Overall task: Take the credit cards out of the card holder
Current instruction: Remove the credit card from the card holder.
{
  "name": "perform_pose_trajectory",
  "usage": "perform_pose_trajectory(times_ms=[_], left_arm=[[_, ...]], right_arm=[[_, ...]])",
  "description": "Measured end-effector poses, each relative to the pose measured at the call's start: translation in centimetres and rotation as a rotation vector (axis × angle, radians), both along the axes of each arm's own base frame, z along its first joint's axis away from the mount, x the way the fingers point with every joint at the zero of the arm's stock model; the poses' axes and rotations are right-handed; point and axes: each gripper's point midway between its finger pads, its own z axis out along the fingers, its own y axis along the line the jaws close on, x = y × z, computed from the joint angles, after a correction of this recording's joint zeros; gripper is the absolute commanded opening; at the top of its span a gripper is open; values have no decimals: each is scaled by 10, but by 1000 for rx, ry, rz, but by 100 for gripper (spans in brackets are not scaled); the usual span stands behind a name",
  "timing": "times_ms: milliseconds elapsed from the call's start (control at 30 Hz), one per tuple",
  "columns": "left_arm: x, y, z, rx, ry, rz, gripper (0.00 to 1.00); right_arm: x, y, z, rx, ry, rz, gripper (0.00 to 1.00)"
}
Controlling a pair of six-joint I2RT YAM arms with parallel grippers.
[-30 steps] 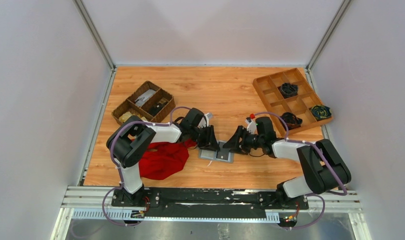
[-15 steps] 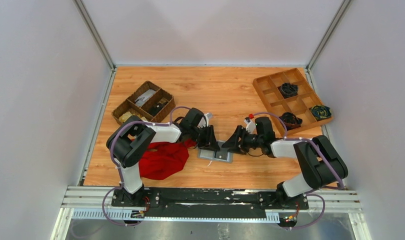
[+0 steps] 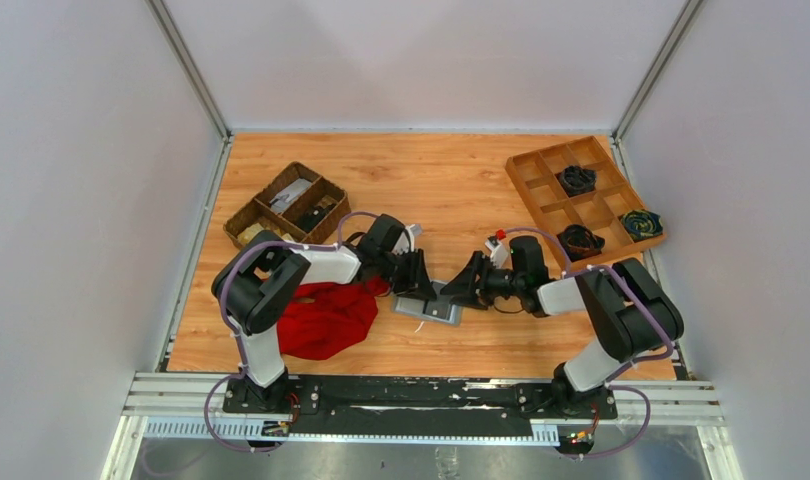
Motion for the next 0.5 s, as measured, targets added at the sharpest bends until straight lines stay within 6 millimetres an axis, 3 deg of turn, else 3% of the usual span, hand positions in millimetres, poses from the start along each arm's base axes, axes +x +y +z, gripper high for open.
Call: perform_pose_trajectory(times_ms=[500], left_arm=[[0,15,2,-5,-1,22,33]], right_arm=[[1,5,-2,46,13,8,61]])
